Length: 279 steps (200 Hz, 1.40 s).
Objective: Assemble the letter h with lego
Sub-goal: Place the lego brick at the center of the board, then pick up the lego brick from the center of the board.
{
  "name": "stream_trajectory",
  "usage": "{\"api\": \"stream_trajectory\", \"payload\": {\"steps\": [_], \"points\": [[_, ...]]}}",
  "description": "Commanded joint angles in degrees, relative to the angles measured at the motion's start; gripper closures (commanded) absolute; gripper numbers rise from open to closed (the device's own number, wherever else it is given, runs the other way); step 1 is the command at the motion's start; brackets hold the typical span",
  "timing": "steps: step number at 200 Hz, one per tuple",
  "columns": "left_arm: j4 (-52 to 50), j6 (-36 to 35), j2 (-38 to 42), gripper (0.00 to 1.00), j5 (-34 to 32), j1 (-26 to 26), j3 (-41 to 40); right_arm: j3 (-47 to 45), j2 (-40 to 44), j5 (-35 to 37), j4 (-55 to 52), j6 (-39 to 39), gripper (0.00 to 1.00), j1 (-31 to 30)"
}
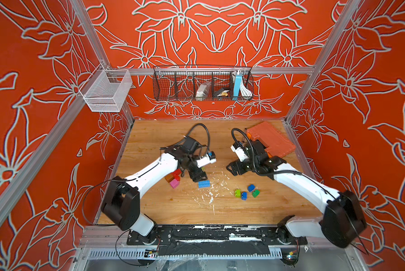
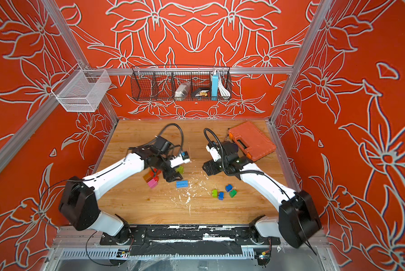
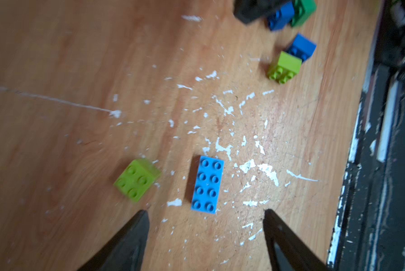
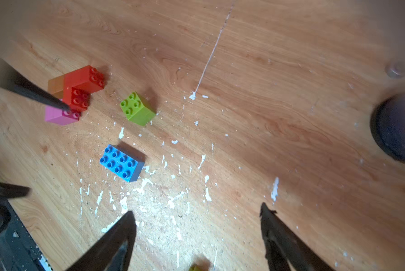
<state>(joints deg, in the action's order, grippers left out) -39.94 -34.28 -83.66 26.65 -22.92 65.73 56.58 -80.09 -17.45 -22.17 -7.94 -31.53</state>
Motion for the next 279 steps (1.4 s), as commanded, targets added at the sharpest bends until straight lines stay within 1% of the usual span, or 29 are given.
{"api": "stream_trajectory", "payload": {"steps": [1,4,16,28,46,60,68,79,89,98,109,116,129,142,169,186,206,230,253,279], "points": [[-1.6,5.5,4.2,0.19,10.8,10.7,-3.5,6.1,-6.8,-4.3,-2.9,8.0,0.17,-2.2],[-0.8,6.3,4.7,0.18,11.0,12.3,-4.1,7.0,-8.0,-4.1,-3.1,8.9,0.17,-2.9],[3.1,9.6,5.7,0.08,10.2,18.7,-6.9,10.5,-12.2,-1.2,-4.2,12.7,0.17,-6.5],[6.9,12.7,5.4,0.04,8.0,24.3,-9.1,14.9,-16.9,0.8,-6.6,16.0,0.15,-9.9],[10.2,17.0,3.5,0.01,8.1,32.6,-10.4,21.4,-23.7,1.2,-9.6,18.4,0.15,-13.0],[14.7,20.2,2.5,0.01,6.2,36.9,-12.0,25.9,-28.6,1.8,-11.5,19.8,0.15,-14.7],[17.6,21.4,2.2,0.01,4.1,38.6,-13.2,27.9,-30.8,2.7,-12.3,20.4,0.15,-15.4],[21.7,22.6,1.9,0.01,3.1,40.4,-15.1,31.2,-34.0,3.8,-14.0,21.1,0.15,-16.2],[24.3,23.6,1.6,0.01,1.4,40.9,-16.6,34.1,-36.9,4.5,-15.6,21.4,0.17,-16.8],[25.8,24.8,1.5,0.01,-0.1,40.9,-17.4,36.7,-39.2,5.0,-16.9,21.5,0.21,-17.1],[25.4,24.3,1.1,0.01,-0.3,41.0,-16.8,39.5,-41.5,5.9,-18.1,21.3,0.28,-17.3],[25.3,23.9,0.9,0.01,0.1,41.2,-16.5,40.9,-42.6,6.9,-18.5,20.9,0.35,-17.3],[25.8,24.7,0.9,0.01,-0.7,41.5,-16.6,42.0,-43.5,7.3,-18.8,20.3,0.45,-17.3],[26.1,24.3,2.0,0.01,-0.5,41.9,-17.5,42.2,-44.1,8.7,-17.9,19.6,0.50,-17.4],[27.3,23.7,4.2,0.01,0.6,42.1,-19.3,42.9,-45.0,8.8,-17.9,18.9,0.64,-17.4],[26.9,23.8,3.9,0.01,0.2,42.1,-19.0,42.9,-45.3,8.6,-17.6,17.4,0.66,-17.3],[26.8,23.7,4.0,0.01,0.1,42.1,-19.1,43.5,-45.4,7.3,-18.6,16.4,0.73,-17.3],[26.6,23.6,3.8,0.01,0.2,42.1,-18.8,41.3,-42.6,5.6,-18.7,15.6,0.73,-17.3],[26.8,23.4,4.2,0.01,0.5,42.1,-19.3,36.8,-37.3,0.6,-18.4,19.7,0.74,-17.4],[26.6,23.5,4.1,0.01,0.3,42.1,-19.1,32.3,-32.8,-1.3,-17.2,24.1,0.74,-17.5]]}}
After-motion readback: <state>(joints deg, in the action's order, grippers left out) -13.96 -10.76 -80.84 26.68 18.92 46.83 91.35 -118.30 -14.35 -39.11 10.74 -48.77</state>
